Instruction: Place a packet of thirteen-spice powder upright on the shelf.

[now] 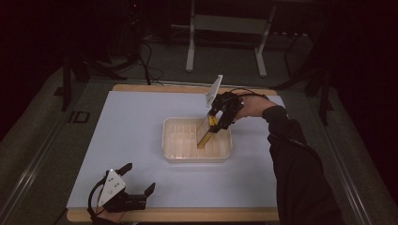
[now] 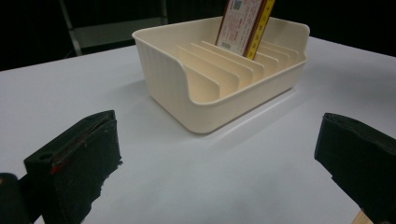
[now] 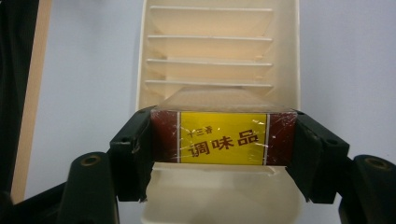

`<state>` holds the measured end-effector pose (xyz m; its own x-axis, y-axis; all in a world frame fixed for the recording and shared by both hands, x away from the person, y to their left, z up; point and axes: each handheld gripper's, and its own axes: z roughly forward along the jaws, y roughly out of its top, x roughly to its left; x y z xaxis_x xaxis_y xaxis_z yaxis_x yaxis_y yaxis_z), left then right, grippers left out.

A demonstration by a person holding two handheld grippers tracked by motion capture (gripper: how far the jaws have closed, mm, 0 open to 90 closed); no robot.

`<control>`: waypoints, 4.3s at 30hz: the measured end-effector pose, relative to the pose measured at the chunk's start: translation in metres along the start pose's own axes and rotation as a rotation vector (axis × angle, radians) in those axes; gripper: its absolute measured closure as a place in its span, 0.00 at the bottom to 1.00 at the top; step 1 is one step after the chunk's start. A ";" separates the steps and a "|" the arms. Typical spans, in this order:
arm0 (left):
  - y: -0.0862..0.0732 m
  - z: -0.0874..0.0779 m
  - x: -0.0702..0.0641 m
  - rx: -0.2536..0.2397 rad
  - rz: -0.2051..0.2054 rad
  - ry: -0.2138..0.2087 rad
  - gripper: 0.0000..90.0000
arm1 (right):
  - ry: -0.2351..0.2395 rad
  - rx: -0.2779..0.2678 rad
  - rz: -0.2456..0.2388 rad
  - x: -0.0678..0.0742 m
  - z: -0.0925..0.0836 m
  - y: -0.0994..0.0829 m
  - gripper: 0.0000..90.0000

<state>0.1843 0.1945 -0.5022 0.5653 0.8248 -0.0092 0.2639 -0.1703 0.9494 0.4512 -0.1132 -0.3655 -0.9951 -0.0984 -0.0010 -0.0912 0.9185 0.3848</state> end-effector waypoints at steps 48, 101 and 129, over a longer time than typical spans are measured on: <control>0.001 0.000 0.000 -0.004 0.001 -0.002 0.00 | -0.009 -0.097 0.031 0.000 0.032 -0.005 0.28; 0.000 0.001 -0.001 0.005 -0.002 -0.002 0.00 | -0.413 -0.386 0.579 0.042 0.007 -0.088 0.14; 0.001 0.002 -0.002 0.006 -0.001 -0.005 0.00 | -0.635 -0.503 0.766 0.107 0.027 -0.158 0.14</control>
<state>0.1850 0.1911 -0.5024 0.5690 0.8223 -0.0118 0.2690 -0.1726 0.9475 0.3585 -0.2583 -0.4516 -0.6330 0.7739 -0.0198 0.4370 0.3784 0.8160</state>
